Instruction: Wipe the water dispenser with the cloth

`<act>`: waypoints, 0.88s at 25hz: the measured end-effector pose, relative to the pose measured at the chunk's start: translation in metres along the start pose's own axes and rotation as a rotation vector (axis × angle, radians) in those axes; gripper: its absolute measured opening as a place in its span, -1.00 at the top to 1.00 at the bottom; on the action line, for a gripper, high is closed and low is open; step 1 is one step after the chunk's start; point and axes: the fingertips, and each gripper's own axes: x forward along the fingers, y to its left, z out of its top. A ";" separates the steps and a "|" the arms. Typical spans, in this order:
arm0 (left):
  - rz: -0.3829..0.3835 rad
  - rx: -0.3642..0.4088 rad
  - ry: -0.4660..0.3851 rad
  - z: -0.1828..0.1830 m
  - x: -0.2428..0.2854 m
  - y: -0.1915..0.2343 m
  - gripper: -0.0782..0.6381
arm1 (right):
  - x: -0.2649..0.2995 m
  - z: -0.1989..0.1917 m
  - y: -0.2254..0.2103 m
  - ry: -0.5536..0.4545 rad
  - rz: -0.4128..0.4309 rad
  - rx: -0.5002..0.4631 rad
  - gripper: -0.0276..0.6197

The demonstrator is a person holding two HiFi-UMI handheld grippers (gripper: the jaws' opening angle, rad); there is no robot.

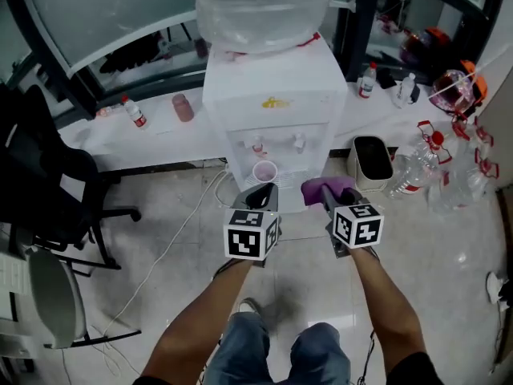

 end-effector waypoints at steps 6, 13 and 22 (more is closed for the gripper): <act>-0.020 -0.005 -0.013 0.106 -0.060 -0.023 0.70 | -0.064 0.126 0.043 -0.019 0.015 -0.034 0.77; -0.010 0.031 -0.081 0.219 -0.127 -0.032 0.70 | -0.129 0.257 0.089 -0.109 0.015 -0.091 0.77; -0.002 0.128 -0.165 0.285 -0.206 -0.023 0.70 | -0.182 0.334 0.145 -0.219 -0.009 -0.153 0.77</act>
